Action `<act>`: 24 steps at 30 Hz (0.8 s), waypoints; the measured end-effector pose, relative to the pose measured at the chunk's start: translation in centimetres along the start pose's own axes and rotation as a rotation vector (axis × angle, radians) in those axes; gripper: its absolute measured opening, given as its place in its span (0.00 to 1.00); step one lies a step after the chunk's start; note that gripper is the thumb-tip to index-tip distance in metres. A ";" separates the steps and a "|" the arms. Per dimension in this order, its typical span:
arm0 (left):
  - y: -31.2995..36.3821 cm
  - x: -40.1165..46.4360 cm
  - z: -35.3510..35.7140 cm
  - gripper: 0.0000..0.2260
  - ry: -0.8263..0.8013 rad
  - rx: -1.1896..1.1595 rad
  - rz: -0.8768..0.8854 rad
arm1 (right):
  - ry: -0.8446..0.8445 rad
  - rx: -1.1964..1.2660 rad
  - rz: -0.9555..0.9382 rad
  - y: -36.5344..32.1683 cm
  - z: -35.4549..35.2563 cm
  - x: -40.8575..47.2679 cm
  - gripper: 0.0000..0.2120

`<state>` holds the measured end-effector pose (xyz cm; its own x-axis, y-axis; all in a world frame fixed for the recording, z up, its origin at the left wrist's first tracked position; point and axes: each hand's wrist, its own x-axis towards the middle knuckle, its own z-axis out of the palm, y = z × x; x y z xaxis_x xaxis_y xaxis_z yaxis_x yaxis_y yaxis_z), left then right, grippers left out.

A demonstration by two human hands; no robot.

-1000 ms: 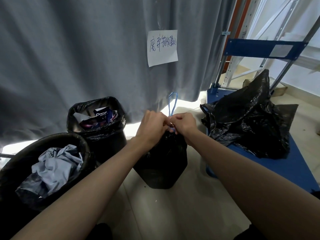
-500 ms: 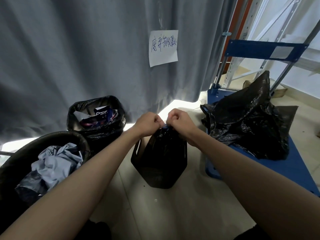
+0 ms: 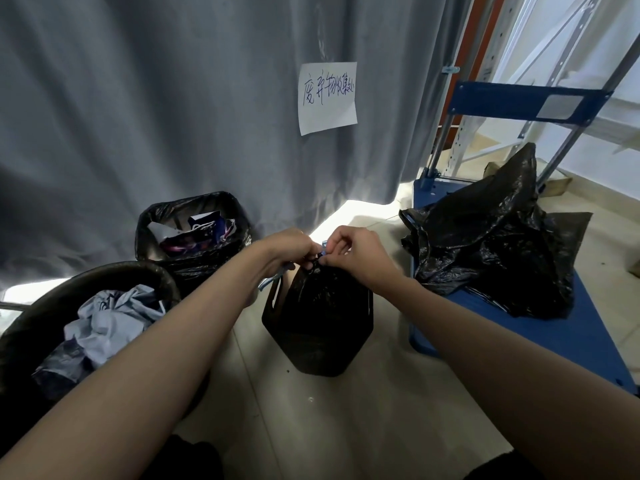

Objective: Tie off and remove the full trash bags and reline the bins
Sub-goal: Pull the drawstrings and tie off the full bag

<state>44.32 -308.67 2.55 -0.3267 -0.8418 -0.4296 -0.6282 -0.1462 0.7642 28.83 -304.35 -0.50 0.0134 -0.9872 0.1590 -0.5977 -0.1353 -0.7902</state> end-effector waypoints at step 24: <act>-2.2 0.9 -0.4 0.12 0.613 0.506 0.245 | -0.247 -0.391 -0.018 0.0 -0.5 -0.4 0.11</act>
<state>45.72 -309.35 0.67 -0.1448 -0.9746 0.1711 -0.8788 0.2061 0.4303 28.46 -303.88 -0.25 0.1889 -0.9819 -0.0123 -0.8526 -0.1578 -0.4982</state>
